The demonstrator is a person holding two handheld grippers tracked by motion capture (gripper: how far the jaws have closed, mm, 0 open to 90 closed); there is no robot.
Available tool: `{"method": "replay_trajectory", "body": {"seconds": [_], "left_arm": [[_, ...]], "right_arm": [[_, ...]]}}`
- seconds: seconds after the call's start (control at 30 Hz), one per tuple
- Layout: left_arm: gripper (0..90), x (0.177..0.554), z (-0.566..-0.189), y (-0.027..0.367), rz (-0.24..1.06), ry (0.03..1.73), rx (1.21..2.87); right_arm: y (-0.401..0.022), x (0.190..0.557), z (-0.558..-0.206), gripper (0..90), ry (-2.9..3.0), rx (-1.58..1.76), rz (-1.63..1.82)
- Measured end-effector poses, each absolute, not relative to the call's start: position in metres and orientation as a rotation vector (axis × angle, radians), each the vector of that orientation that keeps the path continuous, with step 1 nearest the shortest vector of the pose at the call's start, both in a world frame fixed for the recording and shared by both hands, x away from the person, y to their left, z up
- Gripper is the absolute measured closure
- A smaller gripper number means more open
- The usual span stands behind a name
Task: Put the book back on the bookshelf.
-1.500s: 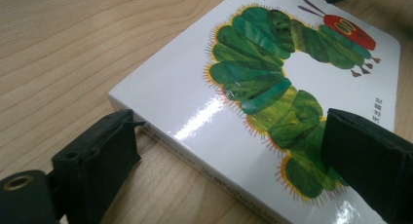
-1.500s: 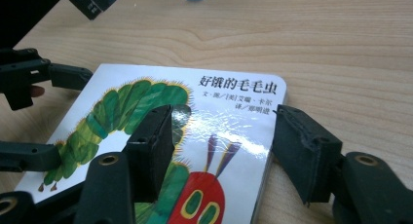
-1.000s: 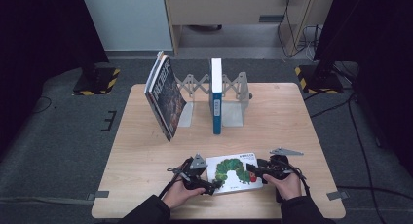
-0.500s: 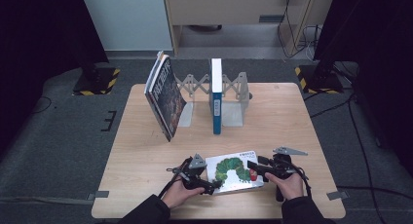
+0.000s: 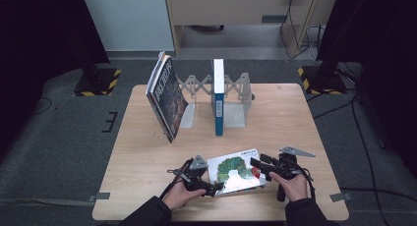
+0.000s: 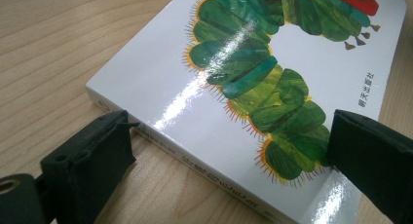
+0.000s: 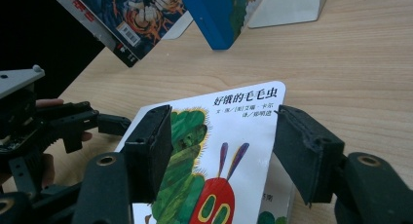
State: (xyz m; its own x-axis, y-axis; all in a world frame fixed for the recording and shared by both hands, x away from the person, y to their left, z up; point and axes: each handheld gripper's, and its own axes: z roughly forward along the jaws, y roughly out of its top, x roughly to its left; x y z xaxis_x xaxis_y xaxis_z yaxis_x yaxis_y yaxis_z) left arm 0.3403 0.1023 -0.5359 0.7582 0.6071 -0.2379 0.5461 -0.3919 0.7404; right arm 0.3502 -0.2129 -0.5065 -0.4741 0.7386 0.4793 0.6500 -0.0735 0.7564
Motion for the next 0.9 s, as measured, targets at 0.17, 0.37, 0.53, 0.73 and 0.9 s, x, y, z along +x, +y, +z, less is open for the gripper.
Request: {"method": "replay_trajectory", "body": {"seconds": [0.17, 0.37, 0.53, 0.73, 0.9], "left_arm": [[1.3, 0.3407, -0.5359, 0.1029, 0.081, 0.862, 2.079], [0.5, 0.3409, -0.5362, 0.103, 0.072, 0.869, 2.068], [0.5, 0.341, -0.5362, 0.1031, 0.071, 0.869, 2.067], [0.2, 0.3416, -0.5362, 0.1039, 0.063, 0.867, 2.065], [0.0, 0.3414, -0.5362, 0.1036, 0.061, 0.868, 2.066]], "right_arm": [[-0.2132, 0.3481, -0.5039, 39.6, 2.041, 1.588, 1.649], [-0.2109, 0.3443, -0.5043, 39.3, 2.048, 1.608, 1.656], [-0.2115, 0.3436, -0.5068, 39.2, 2.076, 1.618, 1.646], [-0.2043, 0.3423, -0.5099, 41.4, 2.188, 1.591, 1.616], [-0.2037, 0.3479, -0.5128, 44.8, 2.225, 1.584, 1.597]]}}
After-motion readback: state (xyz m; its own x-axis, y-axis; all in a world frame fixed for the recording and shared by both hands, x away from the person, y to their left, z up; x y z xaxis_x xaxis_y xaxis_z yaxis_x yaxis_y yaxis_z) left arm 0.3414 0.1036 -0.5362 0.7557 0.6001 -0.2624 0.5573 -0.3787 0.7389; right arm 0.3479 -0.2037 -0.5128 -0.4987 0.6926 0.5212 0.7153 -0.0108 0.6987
